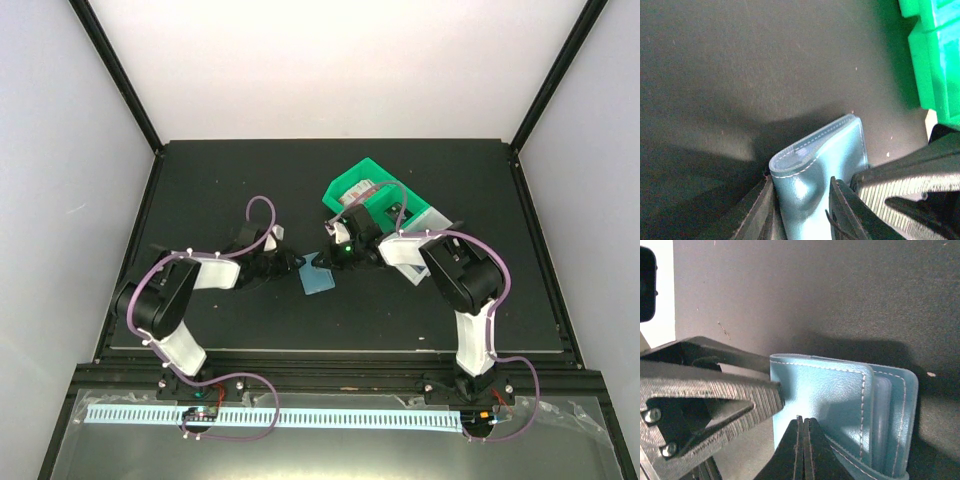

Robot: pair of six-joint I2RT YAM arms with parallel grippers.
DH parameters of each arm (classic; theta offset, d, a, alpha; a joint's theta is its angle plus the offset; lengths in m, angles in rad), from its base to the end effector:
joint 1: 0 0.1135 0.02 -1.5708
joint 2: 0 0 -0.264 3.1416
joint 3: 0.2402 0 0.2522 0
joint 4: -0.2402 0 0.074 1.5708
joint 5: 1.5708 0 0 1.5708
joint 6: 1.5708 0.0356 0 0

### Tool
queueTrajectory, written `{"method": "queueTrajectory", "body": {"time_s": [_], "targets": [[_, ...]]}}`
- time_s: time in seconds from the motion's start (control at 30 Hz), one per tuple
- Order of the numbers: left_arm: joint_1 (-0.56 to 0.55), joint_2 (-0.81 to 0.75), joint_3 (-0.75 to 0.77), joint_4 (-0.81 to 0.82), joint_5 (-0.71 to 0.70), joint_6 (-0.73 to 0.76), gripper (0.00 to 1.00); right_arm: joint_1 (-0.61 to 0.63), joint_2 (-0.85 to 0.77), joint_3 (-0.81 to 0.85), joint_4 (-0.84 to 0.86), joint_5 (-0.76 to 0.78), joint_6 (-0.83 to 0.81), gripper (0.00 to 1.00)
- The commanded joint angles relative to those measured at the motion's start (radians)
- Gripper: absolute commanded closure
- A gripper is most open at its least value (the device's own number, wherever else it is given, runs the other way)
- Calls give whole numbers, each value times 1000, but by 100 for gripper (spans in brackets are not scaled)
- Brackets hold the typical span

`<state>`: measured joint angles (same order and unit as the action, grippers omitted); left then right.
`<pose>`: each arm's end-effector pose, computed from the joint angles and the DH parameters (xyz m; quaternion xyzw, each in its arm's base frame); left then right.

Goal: Put the credit cards into the card holder
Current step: Close the card holder at the center of the board.

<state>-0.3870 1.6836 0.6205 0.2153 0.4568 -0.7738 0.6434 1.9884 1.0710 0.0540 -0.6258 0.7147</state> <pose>0.2639 -0.1245 0.1115 -0.0965 0.9095 -0.3660 0.1719 0.2999 0.2509 0.1186 -0.0747 0.8958 0.4317 0.0751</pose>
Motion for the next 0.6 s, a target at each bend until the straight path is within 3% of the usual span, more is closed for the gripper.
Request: {"method": "queueTrajectory", "body": {"time_s": [0.0,0.57], "targets": [[-52,20,-103,-210,-28,-6,67,-3,33,-16,5,8,11,99],[-153,-67,-138,-242,-98,-98,61,-2,-7,-29,33,22,-18,99]]}}
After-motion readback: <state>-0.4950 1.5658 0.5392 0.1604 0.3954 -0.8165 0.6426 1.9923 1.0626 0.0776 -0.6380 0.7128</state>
